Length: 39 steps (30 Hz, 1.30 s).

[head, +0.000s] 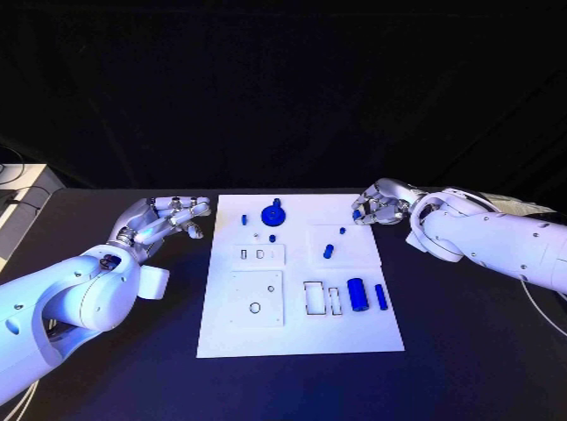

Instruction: Assemble the parts on the task board

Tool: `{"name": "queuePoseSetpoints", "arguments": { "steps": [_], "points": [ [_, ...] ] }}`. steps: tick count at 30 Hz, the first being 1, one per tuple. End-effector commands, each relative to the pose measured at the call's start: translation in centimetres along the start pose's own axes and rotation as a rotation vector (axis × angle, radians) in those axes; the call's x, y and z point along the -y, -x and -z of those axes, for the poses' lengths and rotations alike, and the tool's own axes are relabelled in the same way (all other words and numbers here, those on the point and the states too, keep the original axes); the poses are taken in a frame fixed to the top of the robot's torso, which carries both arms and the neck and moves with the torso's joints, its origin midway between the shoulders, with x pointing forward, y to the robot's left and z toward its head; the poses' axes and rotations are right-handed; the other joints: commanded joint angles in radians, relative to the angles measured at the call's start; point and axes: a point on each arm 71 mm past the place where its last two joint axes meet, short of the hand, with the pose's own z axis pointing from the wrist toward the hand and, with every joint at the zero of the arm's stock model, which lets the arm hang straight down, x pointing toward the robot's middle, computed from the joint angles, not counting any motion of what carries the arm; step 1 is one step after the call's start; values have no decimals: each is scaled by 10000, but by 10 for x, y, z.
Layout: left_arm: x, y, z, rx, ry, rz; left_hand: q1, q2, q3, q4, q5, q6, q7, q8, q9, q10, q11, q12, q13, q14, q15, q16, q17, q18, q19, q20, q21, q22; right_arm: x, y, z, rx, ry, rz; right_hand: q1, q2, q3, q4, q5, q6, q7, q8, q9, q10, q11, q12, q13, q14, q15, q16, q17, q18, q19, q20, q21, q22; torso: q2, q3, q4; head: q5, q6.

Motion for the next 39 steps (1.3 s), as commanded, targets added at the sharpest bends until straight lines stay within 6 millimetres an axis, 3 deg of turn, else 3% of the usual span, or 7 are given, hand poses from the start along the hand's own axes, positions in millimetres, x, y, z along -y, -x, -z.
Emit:
{"name": "queuePoseSetpoints", "arguments": {
  "steps": [1, 4, 22, 28, 32, 39],
  "points": [
    [1, -2, 0, -153, -113, 65, -34, -42, 32, -35, 31, -8, -2, 9, -1, -67, 18, 15, -12, 68, -15, 56, 31, -55, 66, 18, 67, 22, 0, -3, -1, -268, -29, 77, -61, 207, 195, -58, 67, 125, -27, -55, -12, 37, -37, 34, 29, 0, -40, -36, 19, -54, 365, -33, 36, 1793, 1, -4, 6, 1, -9],
    [1, -1, 0, -144, -105, 61, -34, -42, 32, -35, 31, -8, -2, 9, -1, -67, 18, 15, -12, 68, -15, 56, 31, -55, 66, 18, 67, 22, 1, -4, -1, -314, -56, 78, -112, 308, 358, -134, 52, 209, -52, -51, -10, 48, -56, 51, 57, 7, -61, -44, 30, -59, 361, -54, 33, 1791, -3, -5, 3, -4, -20],
    [1, -1, 0, -133, -68, 52, -36, -42, 40, -34, 31, -21, 7, 7, -2, -84, 24, 14, -12, 80, -14, 100, 68, -46, 63, 18, 107, 42, 2, -5, -4, -327, -167, 145, -218, 277, 497, -278, 0, 254, -71, -41, -7, 82, -65, 68, 100, 17, -66, -40, 83, -68, 366, -64, 52, 1795, 2, 8, -5, 18, -49],
    [1, -1, 0, -152, -62, 59, -42, -40, 46, -30, 31, -30, 11, 8, -1, -95, 27, 18, -11, 76, -10, 119, 86, -43, 55, 21, 129, 53, 0, -4, -4, -2, -133, 26, -338, 510, 559, -169, 39, 680, -256, 20, 5, 182, -162, 162, 171, 26, -136, -35, 111, -84, 380, -109, 102, 1808, 3, 7, -16, 13, -51],
    [0, -1, 0, -187, -24, 62, -51, -17, 57, -13, 28, 40, -5, 18, 3, -1, -3, 27, -9, 80, -27, 129, 95, -41, 49, 20, 143, 59, -2, -1, -4, 515, -152, -68, -392, 695, 527, -40, 84, 1155, -494, 159, 32, 318, -303, 269, 254, 36, -227, -22, 146, -103, 389, -177, 134, 1815, -1, 6, -6, 4, -60],
    [-1, -2, 0, -227, 138, -89, -124, 53, 58, 93, 27, 466, -117, 57, 14, 570, -189, 73, 15, 184, -138, 167, 115, -57, 108, -33, 178, 69, -8, 2, -4, 1098, -255, -134, -274, 907, 411, -86, 81, 1486, -680, 271, 56, 480, -434, 289, 332, 48, -330, -15, 203, -150, 400, -300, 186, 1826, -16, 1, -7, 38, -51]
  ]
}}
